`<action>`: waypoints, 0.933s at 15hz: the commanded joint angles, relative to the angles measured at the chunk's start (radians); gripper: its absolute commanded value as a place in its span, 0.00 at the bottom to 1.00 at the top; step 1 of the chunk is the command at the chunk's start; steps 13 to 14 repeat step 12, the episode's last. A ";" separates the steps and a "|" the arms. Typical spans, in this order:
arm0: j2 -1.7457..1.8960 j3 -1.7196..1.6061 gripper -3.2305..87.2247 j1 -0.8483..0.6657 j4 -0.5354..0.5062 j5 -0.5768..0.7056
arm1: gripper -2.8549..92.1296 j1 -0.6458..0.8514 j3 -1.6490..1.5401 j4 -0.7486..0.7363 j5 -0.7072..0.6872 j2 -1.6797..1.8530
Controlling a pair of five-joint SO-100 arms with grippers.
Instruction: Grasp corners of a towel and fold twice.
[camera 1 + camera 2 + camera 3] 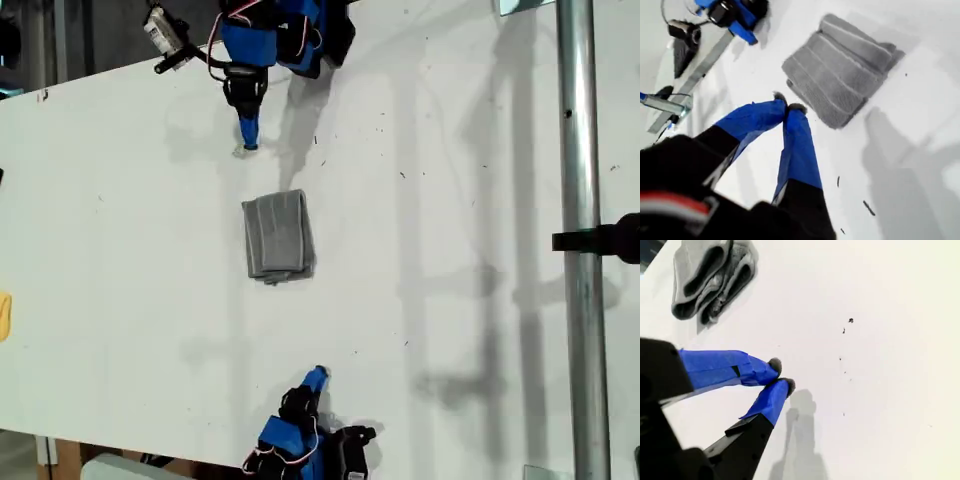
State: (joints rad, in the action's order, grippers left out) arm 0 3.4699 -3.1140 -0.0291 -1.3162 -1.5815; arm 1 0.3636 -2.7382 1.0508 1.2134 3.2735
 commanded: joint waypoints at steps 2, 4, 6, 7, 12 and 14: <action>0.006 -0.005 0.05 -0.043 0.020 0.604 | 0.06 0.078 -0.167 0.250 0.318 0.005; 0.006 -0.005 0.05 -0.043 0.015 0.578 | 0.10 0.187 -0.152 0.357 0.219 0.012; 0.006 -0.005 0.05 -0.044 0.015 0.578 | 0.10 0.253 -0.152 0.357 0.219 0.012; 0.006 -0.005 0.05 -0.044 0.015 0.578 | 0.10 0.272 -0.152 0.357 0.219 0.012; 0.006 -0.005 0.05 -0.044 0.015 0.578 | 0.10 0.281 -0.152 0.357 0.219 0.012; 0.006 -0.005 0.05 -0.044 0.015 0.578 | 0.10 0.281 -0.152 0.357 0.219 0.012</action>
